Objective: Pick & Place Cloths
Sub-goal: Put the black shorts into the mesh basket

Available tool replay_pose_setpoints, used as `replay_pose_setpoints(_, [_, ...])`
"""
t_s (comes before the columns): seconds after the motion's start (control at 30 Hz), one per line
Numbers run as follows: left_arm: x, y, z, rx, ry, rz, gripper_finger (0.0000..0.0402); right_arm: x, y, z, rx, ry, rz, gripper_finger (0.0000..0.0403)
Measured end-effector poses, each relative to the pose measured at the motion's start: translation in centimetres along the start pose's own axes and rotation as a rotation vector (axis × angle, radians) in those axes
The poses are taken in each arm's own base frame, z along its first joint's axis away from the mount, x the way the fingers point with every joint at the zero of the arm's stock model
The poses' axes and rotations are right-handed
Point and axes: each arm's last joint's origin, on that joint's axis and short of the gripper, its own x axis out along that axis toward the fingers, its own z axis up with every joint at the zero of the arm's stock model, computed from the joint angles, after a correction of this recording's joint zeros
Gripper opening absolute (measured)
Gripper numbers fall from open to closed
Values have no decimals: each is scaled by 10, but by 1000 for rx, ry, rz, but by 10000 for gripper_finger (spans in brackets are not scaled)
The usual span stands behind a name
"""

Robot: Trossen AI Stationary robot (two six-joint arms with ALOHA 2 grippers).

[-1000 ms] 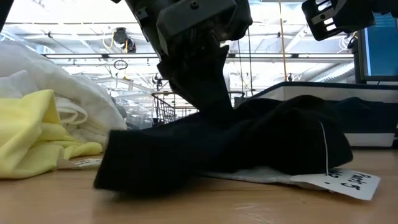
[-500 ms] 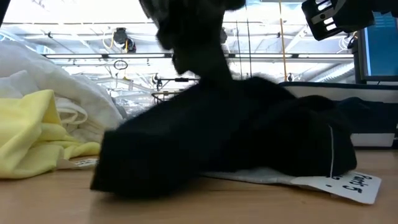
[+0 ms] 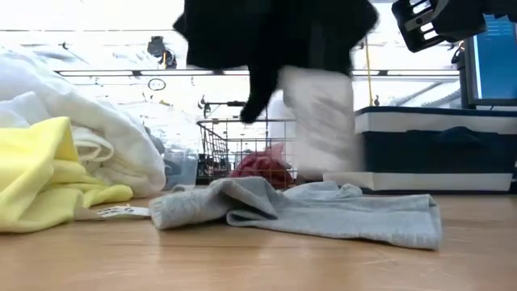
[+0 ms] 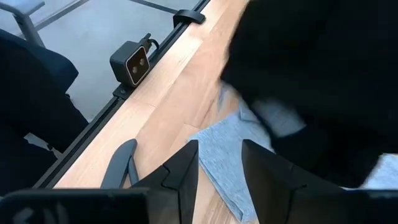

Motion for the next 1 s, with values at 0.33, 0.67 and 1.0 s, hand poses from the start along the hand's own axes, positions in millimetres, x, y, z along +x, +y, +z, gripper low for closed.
replay_pose_setpoints(0.33, [-61,-11,28,219,-265,112,1,0,0,-1,-2,12,-1,116])
replay_pose_setpoints(0.67, [-96,-28,41,483,-477,-122,1,0,0,-1,-2,13,-2,116])
replay_pose_setpoints(1.0, [-108,-44,43,701,-674,-444,1,0,0,-1,-3,12,-1,116])
